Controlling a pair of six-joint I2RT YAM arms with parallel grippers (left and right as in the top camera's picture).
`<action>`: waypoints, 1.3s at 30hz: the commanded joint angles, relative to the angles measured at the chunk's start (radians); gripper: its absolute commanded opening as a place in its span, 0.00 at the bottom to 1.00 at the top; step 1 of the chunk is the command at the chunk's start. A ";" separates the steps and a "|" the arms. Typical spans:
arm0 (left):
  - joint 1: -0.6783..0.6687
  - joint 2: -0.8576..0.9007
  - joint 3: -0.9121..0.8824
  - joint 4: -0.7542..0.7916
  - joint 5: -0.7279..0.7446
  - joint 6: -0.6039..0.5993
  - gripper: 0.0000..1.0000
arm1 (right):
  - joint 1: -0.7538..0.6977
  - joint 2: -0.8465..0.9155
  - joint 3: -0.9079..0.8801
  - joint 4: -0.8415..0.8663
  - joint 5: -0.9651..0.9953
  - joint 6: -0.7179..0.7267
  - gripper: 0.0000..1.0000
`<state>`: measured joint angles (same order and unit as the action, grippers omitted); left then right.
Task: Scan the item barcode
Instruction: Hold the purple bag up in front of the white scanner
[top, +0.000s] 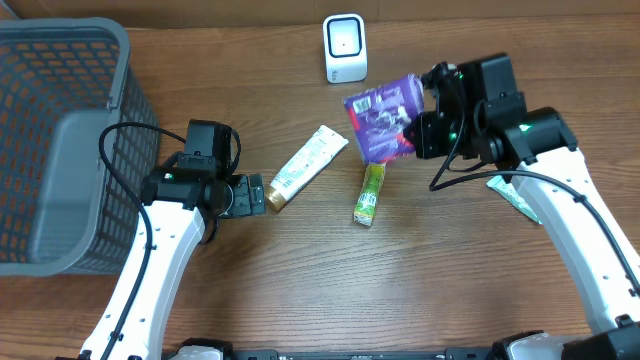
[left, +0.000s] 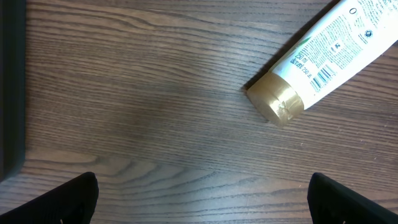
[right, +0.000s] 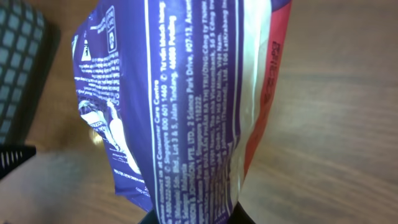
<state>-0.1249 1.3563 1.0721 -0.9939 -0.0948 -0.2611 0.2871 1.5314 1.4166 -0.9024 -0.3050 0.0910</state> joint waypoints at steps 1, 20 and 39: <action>-0.006 0.005 -0.004 0.004 -0.009 -0.016 0.99 | 0.001 -0.020 0.097 -0.005 0.083 0.017 0.04; -0.006 0.005 -0.004 0.004 -0.009 -0.016 0.99 | 0.245 0.399 0.541 0.235 1.229 -0.343 0.04; -0.006 0.005 -0.004 0.004 -0.009 -0.016 1.00 | 0.259 0.768 0.540 0.986 1.279 -1.327 0.04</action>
<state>-0.1249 1.3571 1.0718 -0.9943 -0.0948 -0.2615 0.5488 2.2665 1.9320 0.0502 0.9833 -1.1244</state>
